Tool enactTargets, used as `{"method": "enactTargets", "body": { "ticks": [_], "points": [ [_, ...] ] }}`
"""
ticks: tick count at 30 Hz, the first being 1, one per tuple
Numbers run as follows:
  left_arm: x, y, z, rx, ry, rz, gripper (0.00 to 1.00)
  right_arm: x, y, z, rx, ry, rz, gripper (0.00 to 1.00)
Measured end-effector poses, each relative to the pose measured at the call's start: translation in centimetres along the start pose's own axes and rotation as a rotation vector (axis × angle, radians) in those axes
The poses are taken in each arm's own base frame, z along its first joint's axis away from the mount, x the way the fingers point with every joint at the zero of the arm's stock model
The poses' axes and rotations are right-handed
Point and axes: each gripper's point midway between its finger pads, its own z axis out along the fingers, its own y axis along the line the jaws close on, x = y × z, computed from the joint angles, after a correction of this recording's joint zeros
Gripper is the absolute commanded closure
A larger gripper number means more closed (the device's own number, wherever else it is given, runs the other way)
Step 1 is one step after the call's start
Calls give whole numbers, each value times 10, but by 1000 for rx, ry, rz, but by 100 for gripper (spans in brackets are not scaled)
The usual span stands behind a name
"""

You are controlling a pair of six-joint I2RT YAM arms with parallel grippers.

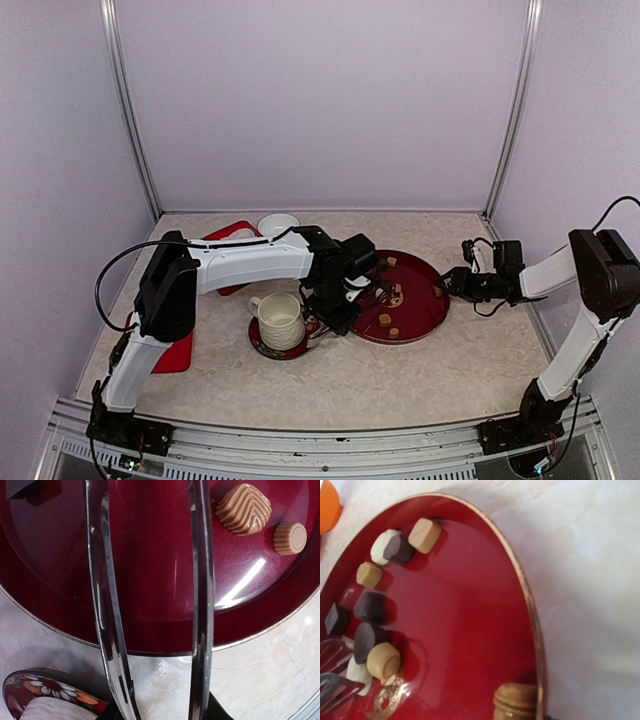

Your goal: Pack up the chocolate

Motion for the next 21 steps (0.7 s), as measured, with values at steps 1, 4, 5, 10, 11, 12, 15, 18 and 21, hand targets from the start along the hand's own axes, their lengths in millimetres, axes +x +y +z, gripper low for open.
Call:
{"method": "enactTargets", "body": {
  "ticks": [1, 4, 5, 10, 11, 12, 15, 18, 21],
  "points": [
    [0, 0, 0, -1, 1, 0, 65, 0, 0, 0, 0, 0, 0, 46],
    [-1, 0, 0, -5, 1, 0, 66, 0, 0, 0, -1, -2, 0, 46],
    [0, 1, 0, -7, 4, 0, 66, 0, -1, -1, -1, -3, 1, 46],
    [2, 2, 0, -11, 9, 0, 68, -1, -2, -2, 0, -7, 4, 46],
    [2, 2, 0, -13, 11, 0, 68, -1, -2, -2, -1, -7, 4, 46],
    [2, 2, 0, -15, 11, 0, 69, -2, -2, -3, -2, -8, 4, 46],
    [3, 3, 0, -24, 14, -1, 70, -2, -2, -4, -1, -11, 4, 46],
    [5, 3, -2, -31, 16, 1, 71, -1, -2, -5, -3, -12, 4, 46],
    [9, 2, -8, -34, 19, 3, 71, -1, -2, -5, -6, -13, 4, 46]
  ]
}}
